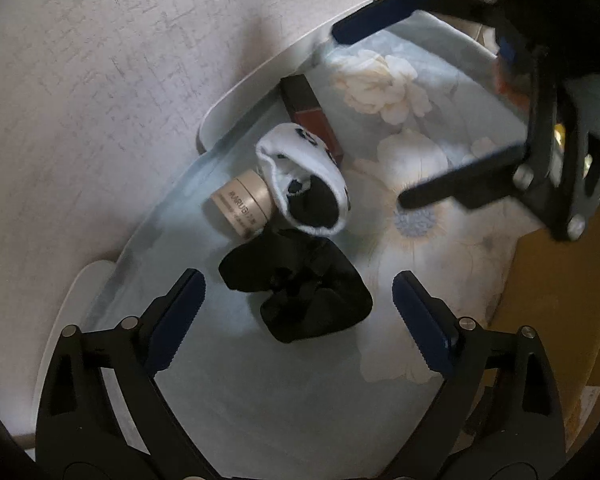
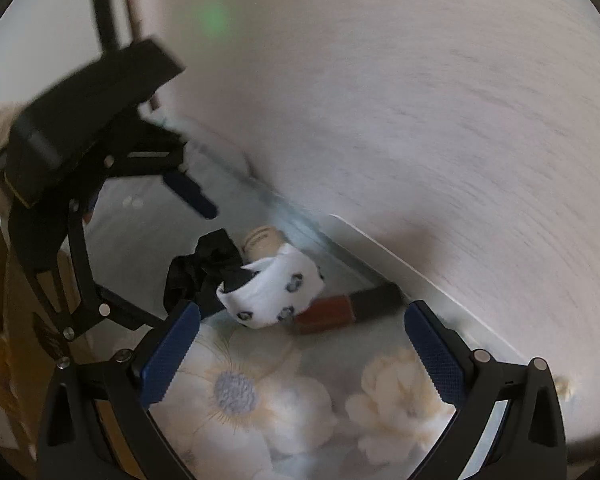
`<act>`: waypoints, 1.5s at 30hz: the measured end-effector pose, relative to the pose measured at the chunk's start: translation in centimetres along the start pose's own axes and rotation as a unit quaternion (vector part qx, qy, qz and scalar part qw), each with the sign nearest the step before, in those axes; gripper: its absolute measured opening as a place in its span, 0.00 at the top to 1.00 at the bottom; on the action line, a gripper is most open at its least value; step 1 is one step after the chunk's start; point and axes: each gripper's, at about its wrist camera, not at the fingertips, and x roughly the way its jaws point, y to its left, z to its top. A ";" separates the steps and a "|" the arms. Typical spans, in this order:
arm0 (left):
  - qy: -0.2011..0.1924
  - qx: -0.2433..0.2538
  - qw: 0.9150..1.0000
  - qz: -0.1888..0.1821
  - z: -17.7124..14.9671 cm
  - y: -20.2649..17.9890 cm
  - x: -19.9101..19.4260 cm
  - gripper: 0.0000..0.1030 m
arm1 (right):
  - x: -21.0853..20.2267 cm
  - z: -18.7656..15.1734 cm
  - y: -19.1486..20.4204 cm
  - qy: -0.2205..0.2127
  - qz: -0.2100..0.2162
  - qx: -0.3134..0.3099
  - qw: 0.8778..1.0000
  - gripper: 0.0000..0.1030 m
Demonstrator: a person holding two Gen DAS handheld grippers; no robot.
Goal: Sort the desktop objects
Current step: 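Move both grippers back over the tray toward the black scrunchie and white sock, then grasp the black scrunchie with the left gripper while the right gripper grasps the white panda sock, then carry the black scrunchie and white sock into the cardboard box and release both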
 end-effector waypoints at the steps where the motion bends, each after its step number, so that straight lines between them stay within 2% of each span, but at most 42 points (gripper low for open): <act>1: -0.001 0.000 1.000 0.000 0.0 0.1 0.0 0.09 | 0.4 0.1 0.1 0.001 0.005 -0.007 1.000 0.01; 9: 0.006 -0.011 1.000 -0.011 -0.1 1.2 0.5 0.12 | 3.0 1.0 0.4 0.008 0.024 -0.046 0.999 0.01; 11: 0.012 -0.011 1.000 -0.015 -0.2 1.2 0.8 0.20 | 3.3 1.1 0.4 0.008 0.026 -0.048 0.998 0.01; 12: 0.018 -0.013 1.000 -0.017 -0.3 1.2 1.0 0.24 | 3.4 1.1 0.5 0.008 0.026 -0.051 0.998 0.04; 13: 0.029 -0.015 0.999 -0.022 -0.4 1.3 1.4 0.34 | 3.6 1.2 0.5 0.009 0.027 -0.051 0.998 0.08; 15: 0.028 -0.005 0.999 -0.016 -0.7 1.1 1.4 0.40 | 4.0 1.2 0.4 0.014 0.046 -0.044 0.998 0.15; 18: 0.024 0.005 1.000 -0.007 -1.0 0.9 1.0 0.52 | 4.4 1.3 0.6 0.023 0.066 -0.040 0.997 0.37; 20: 0.021 0.001 1.000 -0.012 -1.2 1.2 0.5 0.68 | 4.6 1.4 0.9 0.027 0.069 -0.038 0.997 0.42; 23: 0.023 -0.007 0.999 -0.026 -1.5 1.6 -0.1 0.77 | 4.5 1.9 0.9 0.029 0.073 -0.028 0.997 0.55; 25: 0.023 -0.003 1.000 -0.022 -1.8 1.5 -0.5 0.78 | 4.1 2.3 0.8 0.026 0.075 -0.021 0.997 0.69; 30: 0.017 -0.001 1.000 -0.016 -2.1 1.3 -2.2 0.78 | 3.2 2.7 1.6 0.028 0.064 -0.030 0.997 0.82; 37: -0.002 -0.009 1.000 0.002 -2.4 1.5 -6.3 0.78 | 0.9 3.2 2.3 0.024 0.057 -0.008 0.998 0.84; 45: -0.051 -0.024 0.998 0.034 -3.5 0.3 -15.7 0.78 | -5.6 4.9 4.6 0.000 0.052 0.018 0.998 0.84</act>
